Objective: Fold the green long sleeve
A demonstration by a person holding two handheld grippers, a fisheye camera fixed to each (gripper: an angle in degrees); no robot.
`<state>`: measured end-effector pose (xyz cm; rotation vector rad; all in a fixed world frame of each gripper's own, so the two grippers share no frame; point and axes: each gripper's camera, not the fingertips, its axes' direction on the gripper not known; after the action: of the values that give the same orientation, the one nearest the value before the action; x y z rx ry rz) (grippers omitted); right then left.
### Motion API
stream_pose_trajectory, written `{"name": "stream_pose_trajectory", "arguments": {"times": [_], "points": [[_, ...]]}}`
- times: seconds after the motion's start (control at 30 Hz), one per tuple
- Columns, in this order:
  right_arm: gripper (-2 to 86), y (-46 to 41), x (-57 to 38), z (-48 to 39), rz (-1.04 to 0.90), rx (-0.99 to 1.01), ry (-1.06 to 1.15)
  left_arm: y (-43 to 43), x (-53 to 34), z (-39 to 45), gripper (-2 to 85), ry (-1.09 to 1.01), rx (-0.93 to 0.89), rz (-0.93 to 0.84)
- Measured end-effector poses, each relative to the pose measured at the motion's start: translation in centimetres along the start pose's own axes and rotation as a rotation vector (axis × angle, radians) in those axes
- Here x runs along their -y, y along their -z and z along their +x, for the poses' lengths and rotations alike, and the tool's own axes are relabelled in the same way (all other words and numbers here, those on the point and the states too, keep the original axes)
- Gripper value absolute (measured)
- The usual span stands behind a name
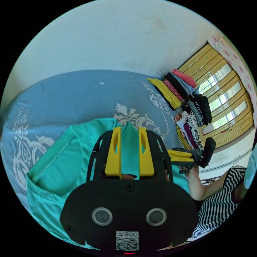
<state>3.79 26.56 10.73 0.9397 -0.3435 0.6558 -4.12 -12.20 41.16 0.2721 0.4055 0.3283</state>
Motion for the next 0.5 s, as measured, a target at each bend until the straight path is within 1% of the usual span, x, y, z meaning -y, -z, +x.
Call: {"name": "stream_pose_trajectory", "arguments": {"times": [0.13, 0.23, 0.3, 0.37, 0.5], "points": [[5.9, -0.2, -0.1, 0.1, -0.02, -0.016, 0.01, -2.8, 0.5, 1.4, 3.6, -0.02, 0.012, -0.038], [4.1, 0.8, -0.5, 0.4, -0.012, -0.001, 0.011, -2.6, 0.1, 3.5, 2.0, -0.069, 0.005, 0.035], [3.5, 2.1, -1.3, 0.0, 0.035, -0.015, 0.02, -1.8, 0.0, 5.5, 1.6, -0.133, 0.005, 0.112], [2.9, 3.8, -1.8, -0.1, 0.096, -0.052, 0.009, -1.6, 0.1, 6.6, 1.4, -0.163, -0.001, 0.15], [2.4, 6.2, -2.6, 1.0, 0.184, -0.02, -0.062, -3.3, 1.1, 7.5, 1.1, -0.161, -0.053, 0.194]]}}
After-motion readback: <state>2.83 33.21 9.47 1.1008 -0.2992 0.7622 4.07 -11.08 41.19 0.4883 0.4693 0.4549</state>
